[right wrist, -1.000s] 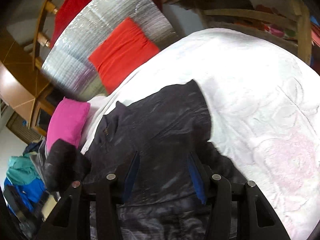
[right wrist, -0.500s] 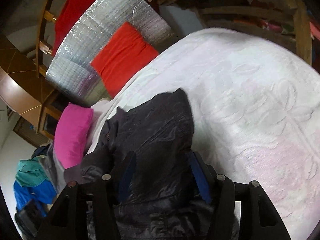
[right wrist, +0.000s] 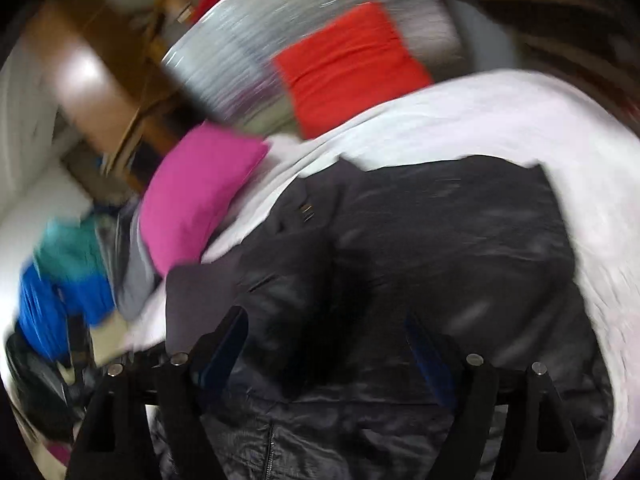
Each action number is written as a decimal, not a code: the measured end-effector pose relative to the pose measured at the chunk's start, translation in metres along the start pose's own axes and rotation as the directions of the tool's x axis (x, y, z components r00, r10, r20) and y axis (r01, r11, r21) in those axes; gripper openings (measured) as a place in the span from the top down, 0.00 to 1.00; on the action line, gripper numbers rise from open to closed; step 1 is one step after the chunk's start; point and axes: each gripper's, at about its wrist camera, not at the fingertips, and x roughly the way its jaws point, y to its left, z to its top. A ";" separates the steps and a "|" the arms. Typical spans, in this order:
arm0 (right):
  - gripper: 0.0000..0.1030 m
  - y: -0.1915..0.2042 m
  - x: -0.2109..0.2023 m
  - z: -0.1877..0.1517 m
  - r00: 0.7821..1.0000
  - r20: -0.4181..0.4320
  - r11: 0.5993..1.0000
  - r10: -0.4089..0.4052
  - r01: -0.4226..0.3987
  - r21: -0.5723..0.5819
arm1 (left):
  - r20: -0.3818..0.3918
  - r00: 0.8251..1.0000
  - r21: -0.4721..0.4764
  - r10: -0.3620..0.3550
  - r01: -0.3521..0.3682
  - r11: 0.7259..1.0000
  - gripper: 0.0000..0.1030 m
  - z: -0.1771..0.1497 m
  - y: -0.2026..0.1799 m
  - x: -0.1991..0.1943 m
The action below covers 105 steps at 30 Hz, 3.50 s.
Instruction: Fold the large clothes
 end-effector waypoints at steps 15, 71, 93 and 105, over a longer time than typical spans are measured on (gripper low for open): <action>0.78 -0.038 -0.005 0.003 0.981 0.086 0.944 0.172 -0.189 0.269 | -0.045 0.997 0.065 0.064 -0.061 0.996 0.26 -0.013 -0.020 0.015; 0.81 -0.154 -0.035 0.006 1.000 0.000 0.865 -0.027 0.024 0.501 | -0.021 0.988 0.137 0.151 -0.146 0.980 0.18 -0.011 -0.035 0.037; 0.21 -0.146 -0.100 0.003 0.979 0.058 0.926 -0.193 0.162 0.341 | 0.077 0.995 0.078 0.069 -0.075 0.994 0.18 0.013 0.001 -0.010; 0.23 -0.170 -0.038 0.005 0.995 -0.078 0.936 -0.067 0.090 0.341 | -0.042 0.977 -0.169 -0.209 0.199 0.965 0.19 0.025 0.038 0.031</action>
